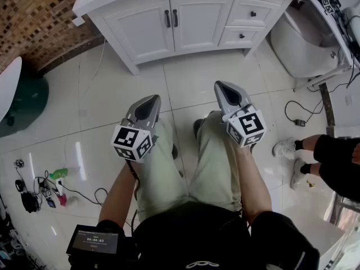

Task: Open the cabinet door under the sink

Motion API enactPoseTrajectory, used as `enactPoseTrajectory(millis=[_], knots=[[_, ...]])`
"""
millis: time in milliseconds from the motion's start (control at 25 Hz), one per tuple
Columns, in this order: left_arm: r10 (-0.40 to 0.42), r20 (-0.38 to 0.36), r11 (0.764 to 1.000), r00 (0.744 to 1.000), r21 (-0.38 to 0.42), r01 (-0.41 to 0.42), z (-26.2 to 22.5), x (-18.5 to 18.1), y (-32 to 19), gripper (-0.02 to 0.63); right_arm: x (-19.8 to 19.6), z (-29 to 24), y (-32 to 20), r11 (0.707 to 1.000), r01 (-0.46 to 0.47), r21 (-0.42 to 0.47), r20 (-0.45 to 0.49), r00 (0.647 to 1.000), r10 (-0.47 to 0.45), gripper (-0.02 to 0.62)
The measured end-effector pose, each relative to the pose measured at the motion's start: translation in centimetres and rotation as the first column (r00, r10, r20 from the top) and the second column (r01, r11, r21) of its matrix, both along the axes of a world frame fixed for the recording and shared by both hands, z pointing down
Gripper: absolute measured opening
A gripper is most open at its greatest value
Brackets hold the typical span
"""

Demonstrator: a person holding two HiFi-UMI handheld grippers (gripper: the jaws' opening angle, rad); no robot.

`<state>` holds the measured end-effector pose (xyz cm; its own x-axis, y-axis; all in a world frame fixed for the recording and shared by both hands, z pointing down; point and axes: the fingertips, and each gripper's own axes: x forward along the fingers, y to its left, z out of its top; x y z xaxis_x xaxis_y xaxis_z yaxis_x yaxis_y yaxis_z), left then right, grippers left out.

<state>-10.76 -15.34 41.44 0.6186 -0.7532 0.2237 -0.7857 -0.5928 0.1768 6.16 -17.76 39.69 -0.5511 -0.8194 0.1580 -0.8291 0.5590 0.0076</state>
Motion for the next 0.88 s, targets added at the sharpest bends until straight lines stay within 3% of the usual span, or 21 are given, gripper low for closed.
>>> enactPoseTrajectory(millis=[320,400,880], knots=[[-0.005,-0.029,1.0,1.0,0.012,0.005,-0.7,-1.6,-1.7,0.015,-3.0,2.9,-11.3,1.0,-0.02,0.023,-0.053,0.998,0.021,-0.009],[-0.007,-0.044,1.0,0.999,0.011,0.008,-0.8,-1.8,-1.6,0.015,-3.8,4.0,-14.1,1.0,-0.026,0.011,-0.06,0.998,0.026,0.042],[-0.008,-0.062,1.0,0.998,-0.009,0.008,-1.6,-1.2,-1.1,0.015,-7.7,8.9,-31.1,0.994,-0.108,-0.021,-0.116,0.988,0.105,0.085]])
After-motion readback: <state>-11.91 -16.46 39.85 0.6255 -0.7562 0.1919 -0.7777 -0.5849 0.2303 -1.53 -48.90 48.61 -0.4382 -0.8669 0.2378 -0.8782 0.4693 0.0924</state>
